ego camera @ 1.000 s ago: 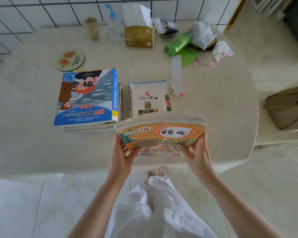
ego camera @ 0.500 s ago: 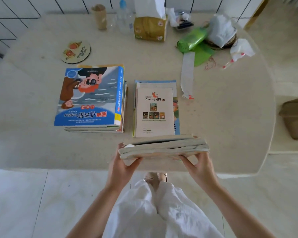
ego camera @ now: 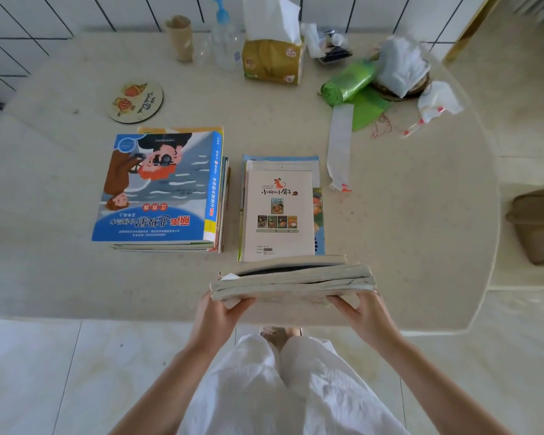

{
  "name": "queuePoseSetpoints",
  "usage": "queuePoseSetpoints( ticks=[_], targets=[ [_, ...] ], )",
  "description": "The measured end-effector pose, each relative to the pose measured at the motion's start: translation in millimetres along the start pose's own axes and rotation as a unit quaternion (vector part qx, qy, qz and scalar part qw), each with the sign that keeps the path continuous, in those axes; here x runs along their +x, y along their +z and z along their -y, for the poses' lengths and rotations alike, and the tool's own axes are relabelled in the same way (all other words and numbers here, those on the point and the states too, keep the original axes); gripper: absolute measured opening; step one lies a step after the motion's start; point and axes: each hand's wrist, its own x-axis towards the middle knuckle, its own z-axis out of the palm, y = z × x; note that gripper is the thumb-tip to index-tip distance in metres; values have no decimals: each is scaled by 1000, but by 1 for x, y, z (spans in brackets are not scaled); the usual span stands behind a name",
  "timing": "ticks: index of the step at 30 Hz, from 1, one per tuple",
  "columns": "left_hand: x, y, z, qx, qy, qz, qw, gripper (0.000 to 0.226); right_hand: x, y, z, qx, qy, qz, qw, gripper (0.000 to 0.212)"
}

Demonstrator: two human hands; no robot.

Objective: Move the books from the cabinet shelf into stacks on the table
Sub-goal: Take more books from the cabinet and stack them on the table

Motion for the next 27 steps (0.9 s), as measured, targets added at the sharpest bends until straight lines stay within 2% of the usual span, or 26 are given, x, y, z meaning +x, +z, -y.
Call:
queuePoseSetpoints(
  ticks=[3,7,10,13,16,21,27],
  targets=[
    [7,-1,-6,-33,-51,19,998,21,9,-8,5,45,30,35,998,28],
    [25,-5,-25,-107,-83,66,989,48,25,-29,25,172,50,84,980,56],
    [46,-7,-45,-143,-76,62,985,55,41,-44,34,232,101,89,963,50],
    [69,-5,-68,-197,-137,46,970,62,62,-55,44,321,182,73,927,39],
    [95,1,-83,-209,-207,25,955,50,90,-59,52,350,234,48,906,35],
    [126,10,-95,-211,-278,14,937,21,132,-50,57,348,311,56,883,30],
    [132,14,-87,-158,-315,-25,936,18,156,-29,56,306,342,82,884,28]
  ],
)
